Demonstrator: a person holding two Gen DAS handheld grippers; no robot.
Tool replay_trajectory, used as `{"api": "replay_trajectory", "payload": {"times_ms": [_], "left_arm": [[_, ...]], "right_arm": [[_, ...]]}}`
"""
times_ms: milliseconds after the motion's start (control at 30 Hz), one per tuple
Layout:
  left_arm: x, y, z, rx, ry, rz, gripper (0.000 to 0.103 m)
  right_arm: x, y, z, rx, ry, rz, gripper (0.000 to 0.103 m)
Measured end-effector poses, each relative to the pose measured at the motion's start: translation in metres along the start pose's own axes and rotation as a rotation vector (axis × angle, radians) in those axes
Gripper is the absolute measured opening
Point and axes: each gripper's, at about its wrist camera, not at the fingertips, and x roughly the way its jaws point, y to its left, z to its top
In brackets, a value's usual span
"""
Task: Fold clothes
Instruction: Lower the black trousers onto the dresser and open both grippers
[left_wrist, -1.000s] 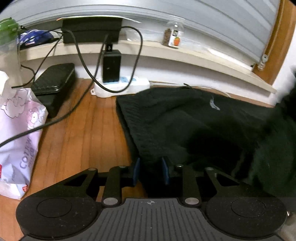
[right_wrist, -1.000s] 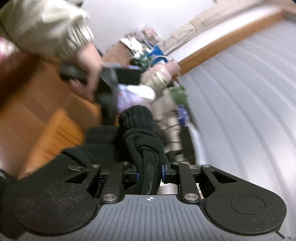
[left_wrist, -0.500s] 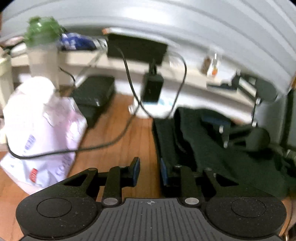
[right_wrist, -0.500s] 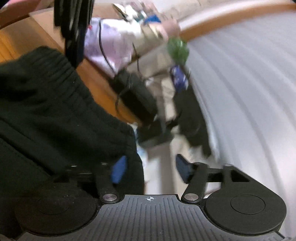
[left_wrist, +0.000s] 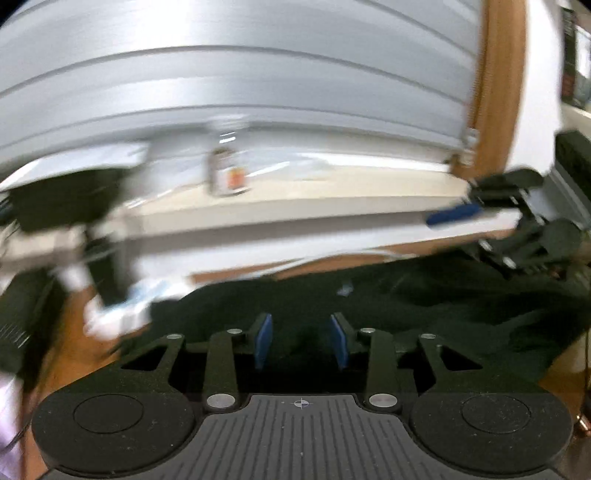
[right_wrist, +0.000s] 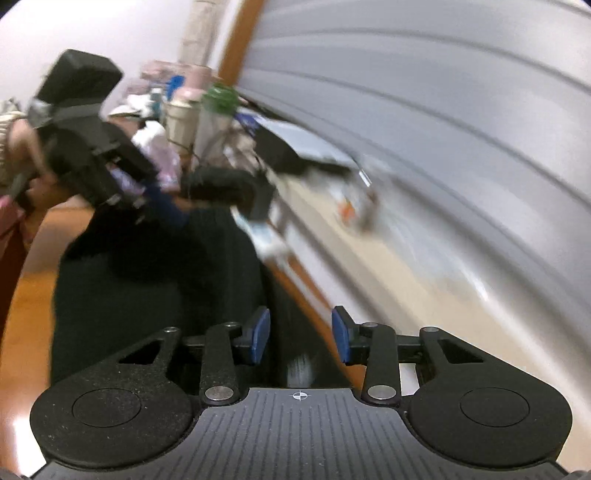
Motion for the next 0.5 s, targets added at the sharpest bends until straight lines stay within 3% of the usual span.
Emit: {"api": "replay_trajectory", "payload": {"times_ms": [67,133,167,300,500], "left_arm": [[0.022,-0.013,0.010,0.042,-0.003,-0.027,0.038],[0.045,-0.028,0.018,0.089,-0.004,-0.053,0.051],[0.055,-0.035,0.020,0.115,-0.003,-0.077,0.053],[0.095,-0.055,0.023,0.187,0.019,-0.169,0.053],[0.118,-0.051,-0.003,0.176,0.030,-0.204,0.054]], "right_arm": [[-0.033,-0.006,-0.031,0.076,0.027,-0.033,0.041],[-0.062,-0.012,-0.063,0.158,0.042,-0.093,0.043],[-0.077,-0.015,-0.079,0.199,0.049,-0.124,0.047],[-0.125,-0.016,-0.143,0.345,0.064,-0.258,0.052],[-0.164,-0.019,-0.213,0.502,0.078,-0.393,0.058]]}}
